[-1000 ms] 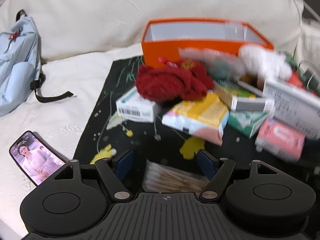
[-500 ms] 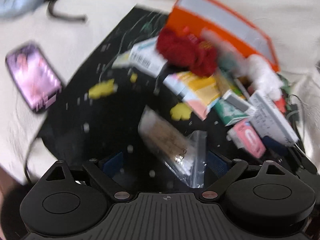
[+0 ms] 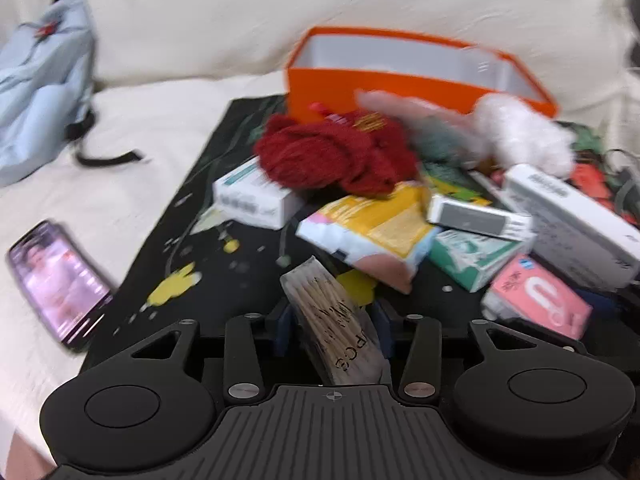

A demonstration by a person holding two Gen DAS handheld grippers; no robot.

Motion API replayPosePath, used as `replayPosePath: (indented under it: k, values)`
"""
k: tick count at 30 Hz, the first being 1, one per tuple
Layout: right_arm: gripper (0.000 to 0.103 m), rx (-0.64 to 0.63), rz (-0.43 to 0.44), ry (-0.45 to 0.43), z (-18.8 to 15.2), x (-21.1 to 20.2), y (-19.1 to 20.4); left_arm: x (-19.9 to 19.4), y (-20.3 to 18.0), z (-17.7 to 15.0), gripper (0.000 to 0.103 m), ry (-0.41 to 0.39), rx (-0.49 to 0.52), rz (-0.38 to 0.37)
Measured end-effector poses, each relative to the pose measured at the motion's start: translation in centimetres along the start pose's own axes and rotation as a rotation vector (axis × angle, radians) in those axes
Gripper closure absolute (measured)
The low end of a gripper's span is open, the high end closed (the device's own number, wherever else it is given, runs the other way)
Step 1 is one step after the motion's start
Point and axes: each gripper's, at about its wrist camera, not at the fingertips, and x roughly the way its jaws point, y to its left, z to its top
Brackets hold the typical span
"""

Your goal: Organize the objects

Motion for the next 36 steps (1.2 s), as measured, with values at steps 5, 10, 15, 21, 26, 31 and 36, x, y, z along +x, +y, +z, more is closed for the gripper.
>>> replayPosePath:
  k: [5, 10, 15, 21, 26, 31, 36]
  values:
    - [0.041, 0.055, 0.06, 0.002, -0.4, -1.0, -0.3, -1.3, 1.6, -0.5, 0.004, -0.095, 0.039, -0.093]
    - [0.04, 0.044, 0.08, 0.002, -0.9, -1.4, 0.8, -1.2, 2.1, -1.4, 0.003, -0.093, 0.067, -0.116]
    - [0.023, 0.013, 0.068, 0.012, -0.6, -0.8, 1.0, -0.2, 2.4, -1.6, 0.0, -0.073, 0.049, -0.12]
    - [0.021, -0.013, 0.067, 0.013, -0.1, 0.0, 1.0, 0.0, 1.9, -2.1, 0.0, -0.099, 0.088, -0.088]
    - [0.045, -0.009, 0.087, -0.022, -0.6, 0.0, 1.1, -0.3, 1.6, -2.5, 0.006, -0.16, 0.108, -0.04]
    - [0.045, 0.01, 0.075, -0.066, -0.9, -0.6, 0.8, -1.0, 1.1, -2.7, 0.007, -0.228, 0.14, -0.01]
    - [0.045, 0.056, 0.061, -0.131, -0.7, -1.3, 0.1, -1.3, 0.8, -2.8, 0.007, -0.249, 0.15, -0.004]
